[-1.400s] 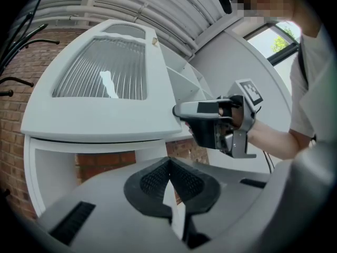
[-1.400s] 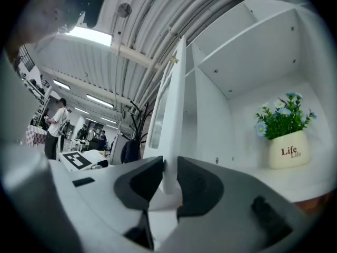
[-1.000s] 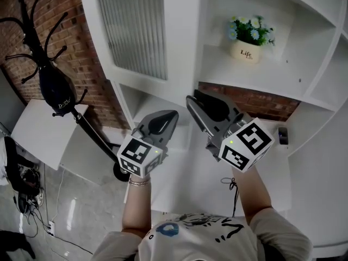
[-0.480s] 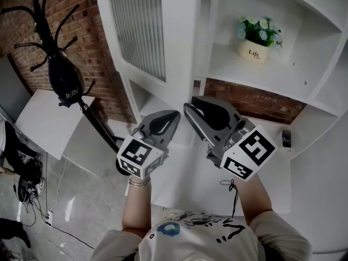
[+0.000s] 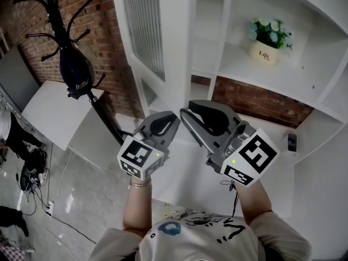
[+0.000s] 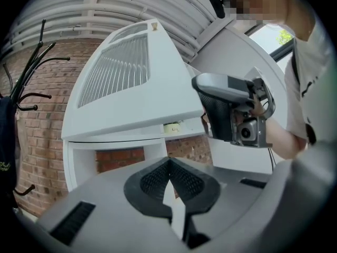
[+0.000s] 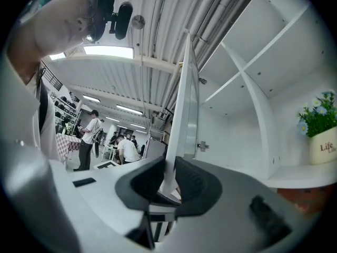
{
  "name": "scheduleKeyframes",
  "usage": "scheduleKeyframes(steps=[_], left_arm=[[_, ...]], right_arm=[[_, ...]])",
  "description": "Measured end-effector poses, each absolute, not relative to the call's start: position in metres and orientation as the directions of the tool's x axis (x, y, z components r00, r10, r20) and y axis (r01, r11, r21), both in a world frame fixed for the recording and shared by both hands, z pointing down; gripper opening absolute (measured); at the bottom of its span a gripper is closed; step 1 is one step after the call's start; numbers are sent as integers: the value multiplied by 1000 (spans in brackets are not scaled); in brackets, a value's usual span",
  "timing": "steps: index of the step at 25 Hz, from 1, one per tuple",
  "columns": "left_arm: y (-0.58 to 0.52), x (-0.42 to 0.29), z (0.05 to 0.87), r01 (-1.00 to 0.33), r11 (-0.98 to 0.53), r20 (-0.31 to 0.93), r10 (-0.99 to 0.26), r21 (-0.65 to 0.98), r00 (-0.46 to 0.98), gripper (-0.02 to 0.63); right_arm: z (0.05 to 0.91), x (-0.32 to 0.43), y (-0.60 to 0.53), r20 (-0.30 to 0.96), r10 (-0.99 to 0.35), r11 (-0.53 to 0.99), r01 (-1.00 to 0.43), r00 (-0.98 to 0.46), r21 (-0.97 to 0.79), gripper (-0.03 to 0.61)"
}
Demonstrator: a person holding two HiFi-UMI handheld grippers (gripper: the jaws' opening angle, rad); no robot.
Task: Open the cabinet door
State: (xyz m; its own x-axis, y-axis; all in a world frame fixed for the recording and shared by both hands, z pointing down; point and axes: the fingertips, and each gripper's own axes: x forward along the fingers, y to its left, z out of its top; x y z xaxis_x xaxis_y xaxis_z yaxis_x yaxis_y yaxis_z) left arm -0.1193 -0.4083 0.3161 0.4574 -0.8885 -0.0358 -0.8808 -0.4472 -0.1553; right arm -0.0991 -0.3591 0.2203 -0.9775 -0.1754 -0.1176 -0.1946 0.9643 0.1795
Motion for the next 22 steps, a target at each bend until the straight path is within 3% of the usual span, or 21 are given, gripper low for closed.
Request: scheduleKeyframes(steps=[11, 22], left_arm=[[-377, -148, 338, -921, -371, 2, -928, -120, 373, 14], [-347, -185, 341, -962, -255, -2, -966, -101, 257, 14]], right_arm=[[222, -125, -318, -102, -69, 965, -92, -992, 246, 78], [219, -156, -289, -136, 49, 979, 21, -990, 201, 74]])
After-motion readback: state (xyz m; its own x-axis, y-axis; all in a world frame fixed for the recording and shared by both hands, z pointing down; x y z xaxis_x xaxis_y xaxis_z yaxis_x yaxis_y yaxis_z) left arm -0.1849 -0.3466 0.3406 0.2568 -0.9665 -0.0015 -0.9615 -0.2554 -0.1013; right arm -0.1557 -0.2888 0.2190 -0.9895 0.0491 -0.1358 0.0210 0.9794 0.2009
